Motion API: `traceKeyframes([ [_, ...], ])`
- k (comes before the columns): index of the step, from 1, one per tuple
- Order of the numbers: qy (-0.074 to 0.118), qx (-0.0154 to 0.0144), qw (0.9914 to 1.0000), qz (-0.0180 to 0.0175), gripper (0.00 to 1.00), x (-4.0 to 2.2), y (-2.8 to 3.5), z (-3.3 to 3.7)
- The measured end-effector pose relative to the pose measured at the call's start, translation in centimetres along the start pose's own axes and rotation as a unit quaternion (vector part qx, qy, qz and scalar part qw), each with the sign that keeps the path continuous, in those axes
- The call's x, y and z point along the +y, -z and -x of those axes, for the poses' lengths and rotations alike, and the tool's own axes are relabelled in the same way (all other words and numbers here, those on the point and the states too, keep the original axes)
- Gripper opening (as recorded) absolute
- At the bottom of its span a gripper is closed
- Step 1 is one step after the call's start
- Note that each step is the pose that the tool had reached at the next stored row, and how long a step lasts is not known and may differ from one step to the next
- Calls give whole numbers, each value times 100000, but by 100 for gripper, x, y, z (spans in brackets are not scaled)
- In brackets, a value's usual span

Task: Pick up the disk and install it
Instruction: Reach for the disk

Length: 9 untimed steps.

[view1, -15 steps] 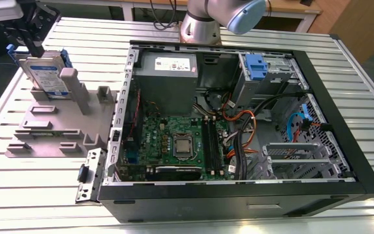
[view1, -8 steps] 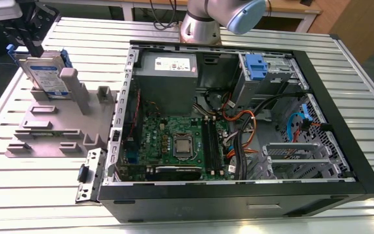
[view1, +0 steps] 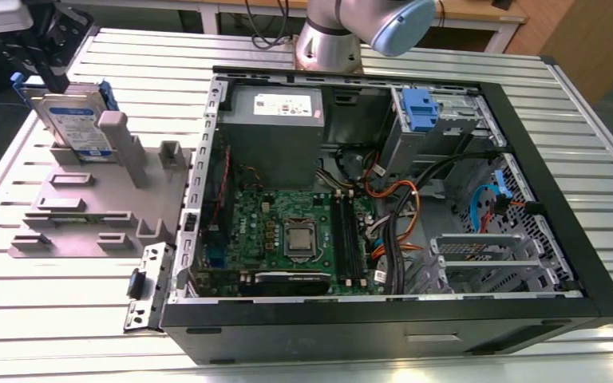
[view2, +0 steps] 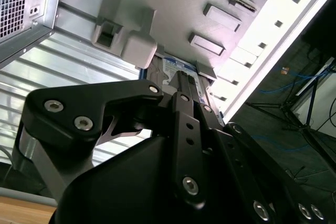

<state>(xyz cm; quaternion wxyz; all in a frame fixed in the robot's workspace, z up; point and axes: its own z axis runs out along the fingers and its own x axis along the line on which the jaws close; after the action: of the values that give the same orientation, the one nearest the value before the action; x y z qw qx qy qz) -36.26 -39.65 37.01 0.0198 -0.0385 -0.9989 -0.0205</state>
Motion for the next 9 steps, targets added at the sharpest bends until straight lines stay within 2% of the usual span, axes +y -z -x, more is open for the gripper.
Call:
traceKeyframes([
  [5, -3, 52, 100000, -3, 11, 1, -2, -35],
  [9, -7, 86, 100000, -9, 11, 32, -6, -82],
])
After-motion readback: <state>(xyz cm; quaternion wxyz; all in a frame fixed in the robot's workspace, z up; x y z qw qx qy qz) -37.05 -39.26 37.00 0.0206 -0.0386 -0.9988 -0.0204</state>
